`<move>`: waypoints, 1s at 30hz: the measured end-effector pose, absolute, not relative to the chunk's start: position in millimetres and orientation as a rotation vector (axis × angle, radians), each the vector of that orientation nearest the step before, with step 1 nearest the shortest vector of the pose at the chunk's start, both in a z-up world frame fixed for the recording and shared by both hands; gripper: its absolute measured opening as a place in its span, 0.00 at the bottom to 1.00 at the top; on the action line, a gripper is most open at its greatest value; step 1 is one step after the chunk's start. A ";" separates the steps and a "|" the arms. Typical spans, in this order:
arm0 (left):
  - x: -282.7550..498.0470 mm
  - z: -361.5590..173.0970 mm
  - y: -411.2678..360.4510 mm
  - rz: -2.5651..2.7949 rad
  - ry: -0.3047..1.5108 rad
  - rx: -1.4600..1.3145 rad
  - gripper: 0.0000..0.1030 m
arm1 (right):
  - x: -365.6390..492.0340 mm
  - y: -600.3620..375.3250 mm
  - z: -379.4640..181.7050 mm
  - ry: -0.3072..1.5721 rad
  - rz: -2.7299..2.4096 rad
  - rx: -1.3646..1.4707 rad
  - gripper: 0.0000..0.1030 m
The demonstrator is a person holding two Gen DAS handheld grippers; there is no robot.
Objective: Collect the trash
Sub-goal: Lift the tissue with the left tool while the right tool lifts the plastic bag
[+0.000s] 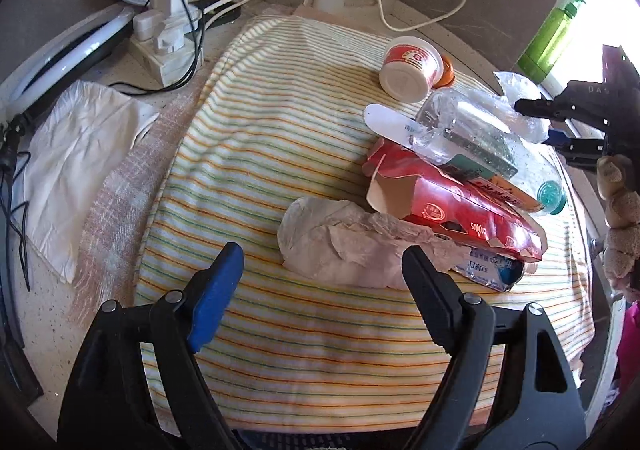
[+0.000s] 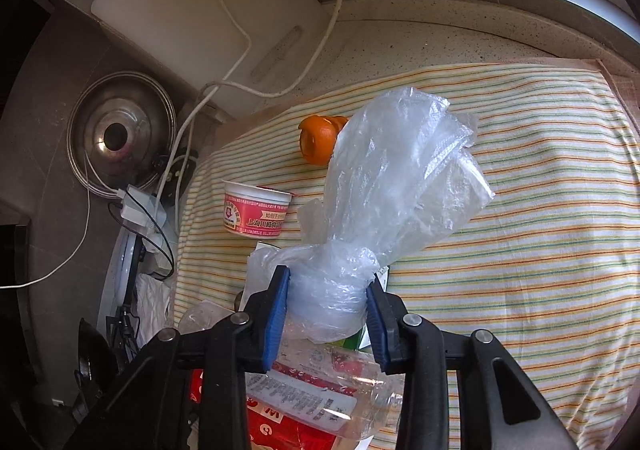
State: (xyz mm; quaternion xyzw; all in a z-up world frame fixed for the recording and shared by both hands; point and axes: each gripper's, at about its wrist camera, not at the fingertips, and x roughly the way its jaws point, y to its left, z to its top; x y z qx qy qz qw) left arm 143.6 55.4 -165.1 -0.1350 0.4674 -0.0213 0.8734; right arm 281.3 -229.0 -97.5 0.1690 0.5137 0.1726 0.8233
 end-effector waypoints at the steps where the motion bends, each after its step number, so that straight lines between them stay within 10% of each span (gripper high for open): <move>1: 147.3 -166.4 50.3 -0.050 0.986 -0.264 0.81 | 280.6 -229.5 -96.4 1.089 0.367 0.359 0.35; 6: 167.6 -177.9 22.8 -0.041 1.010 -0.150 0.75 | 274.5 -229.8 -90.8 1.070 0.366 0.325 0.35; 8: 171.6 -186.3 19.4 -0.030 1.044 -0.139 0.45 | 272.2 -230.7 -89.0 1.063 0.365 0.318 0.35; 14: 167.9 -187.7 37.0 -0.011 1.026 -0.224 0.20 | 264.0 -234.2 -83.8 1.037 0.366 0.293 0.35; 30: 114.4 -160.6 82.7 0.025 0.949 -0.300 0.12 | 216.5 -237.4 -55.7 0.927 0.410 0.186 0.32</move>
